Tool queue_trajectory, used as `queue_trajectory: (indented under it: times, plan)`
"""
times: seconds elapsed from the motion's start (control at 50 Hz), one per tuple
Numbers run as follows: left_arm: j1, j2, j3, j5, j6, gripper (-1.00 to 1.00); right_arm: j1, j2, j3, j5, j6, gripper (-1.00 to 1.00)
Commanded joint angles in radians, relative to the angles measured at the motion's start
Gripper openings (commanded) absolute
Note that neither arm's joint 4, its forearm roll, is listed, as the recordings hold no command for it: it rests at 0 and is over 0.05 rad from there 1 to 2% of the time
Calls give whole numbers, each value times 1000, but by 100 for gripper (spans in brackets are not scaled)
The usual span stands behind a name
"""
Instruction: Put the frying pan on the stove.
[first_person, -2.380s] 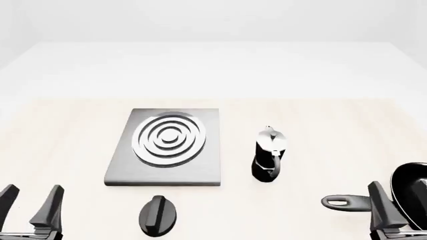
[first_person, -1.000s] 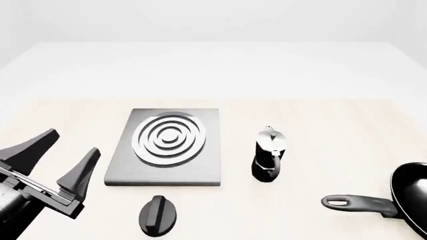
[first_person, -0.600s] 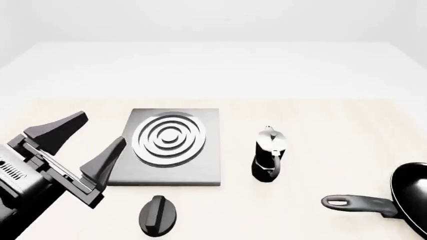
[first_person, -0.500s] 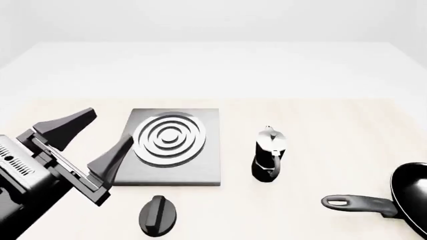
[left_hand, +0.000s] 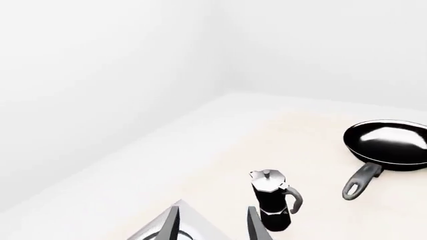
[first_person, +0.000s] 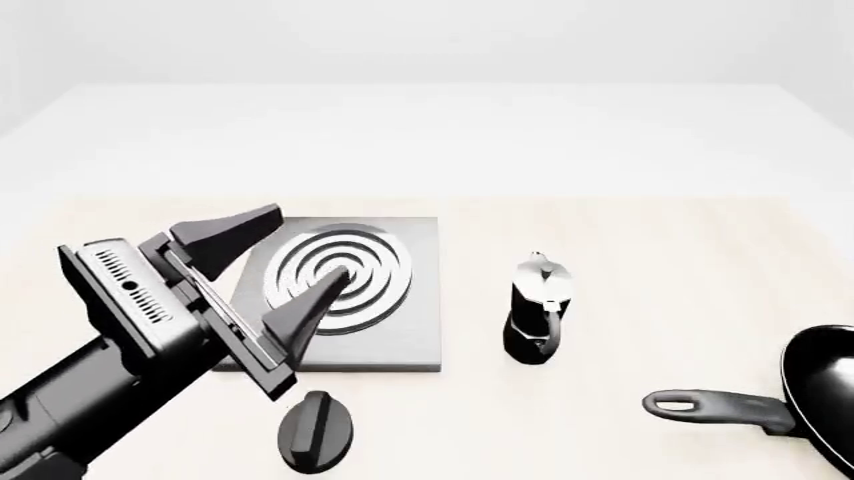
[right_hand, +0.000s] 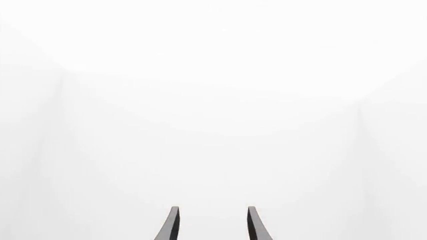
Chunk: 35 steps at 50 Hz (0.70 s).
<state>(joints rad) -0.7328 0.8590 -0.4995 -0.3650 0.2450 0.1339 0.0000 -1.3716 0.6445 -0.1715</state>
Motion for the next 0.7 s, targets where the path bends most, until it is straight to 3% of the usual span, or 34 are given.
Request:
queue_trajectory:
  times: [0.02, 0.7]
  plan:
    - [-78, 92, -43, -34, -4, 100, 2, 0, 2, -12, 4, 100]
    - [-274, 349, -207, -58, 6, 100, 5, 0, -58, 41, 13, 100]
